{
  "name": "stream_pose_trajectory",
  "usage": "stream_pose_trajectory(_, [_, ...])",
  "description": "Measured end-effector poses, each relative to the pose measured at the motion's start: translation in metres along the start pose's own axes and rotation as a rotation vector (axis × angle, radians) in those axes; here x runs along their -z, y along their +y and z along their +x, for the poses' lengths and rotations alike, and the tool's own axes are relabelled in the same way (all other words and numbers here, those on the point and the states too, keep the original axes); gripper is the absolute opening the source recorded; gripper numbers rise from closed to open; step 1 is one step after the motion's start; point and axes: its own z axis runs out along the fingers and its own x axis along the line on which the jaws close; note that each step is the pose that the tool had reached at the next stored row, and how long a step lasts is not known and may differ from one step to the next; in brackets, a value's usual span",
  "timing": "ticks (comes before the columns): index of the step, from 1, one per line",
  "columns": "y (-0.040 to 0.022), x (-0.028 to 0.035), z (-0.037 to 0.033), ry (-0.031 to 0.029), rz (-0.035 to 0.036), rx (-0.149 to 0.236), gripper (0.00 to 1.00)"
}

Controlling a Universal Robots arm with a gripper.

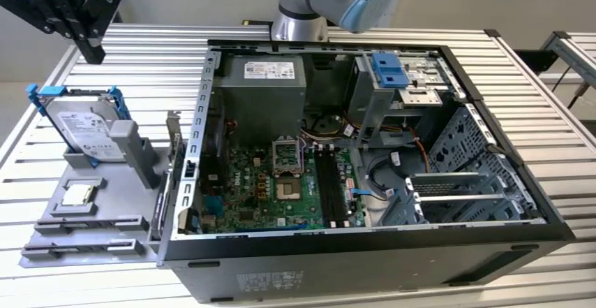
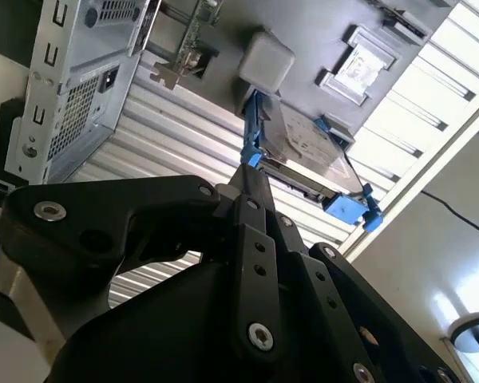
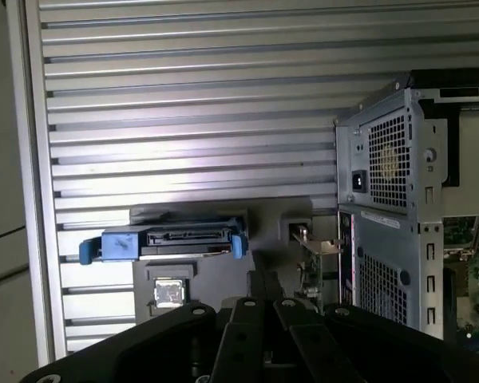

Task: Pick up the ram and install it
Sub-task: 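Reach for the ram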

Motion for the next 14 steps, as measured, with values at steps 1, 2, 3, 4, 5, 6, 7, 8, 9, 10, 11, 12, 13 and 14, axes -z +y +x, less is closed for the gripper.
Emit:
stream_pose_trajectory(1, [-0.0002, 0.0, 0.0028, 0.0, -0.0001, 0.0, 0.0])
stream_pose_trajectory(2, [-0.0004, 0.0, 0.006, 0.0, -0.0001, 0.0, 0.0])
stream_pose_trajectory(3, [-0.0006, 0.0001, 0.0087, 0.0, 0.0, 0.0, 0.0])
stream_pose_trajectory(4, [-0.0009, 0.0001, 0.0118, 0.0, 0.0, 0.0, 0.0])
stream_pose_trajectory(5, [-0.0011, 0.0002, 0.0147, 0.0001, 0.0, 0.0, 0.0])
stream_pose_trajectory(6, [-0.0013, 0.0002, 0.0176, 0.0001, 0.0, 0.0, 0.0])
stream_pose_trajectory(7, [-0.0015, 0.0003, 0.0204, 0.0001, 0.0, 0.0, 0.0])
stream_pose_trajectory(8, [-0.0016, 0.0003, 0.023, 0.0002, 0.0, 0.001, 0.0])
stream_pose_trajectory(9, [-0.0018, 0.0003, 0.0251, 0.0002, -0.0001, 0.004, 0.0])
stream_pose_trajectory(10, [-0.0019, 0.0003, 0.0269, 0.0004, -0.0002, 0.008, 0.0])
stream_pose_trajectory(11, [-0.0021, 0.0004, 0.0291, 0.0006, -0.0002, 0.011, 0.0])
stream_pose_trajectory(12, [-0.0022, 0.0004, 0.0313, 0.0007, -0.0003, 0.014, 0.0])
stream_pose_trajectory(13, [-0.0023, 0.0004, 0.033, 0.0008, -0.0003, 0.017, 0.0])
stream_pose_trajectory(14, [-0.0024, 0.0004, 0.0345, 0.001, -0.0005, 0.021, 0.0])
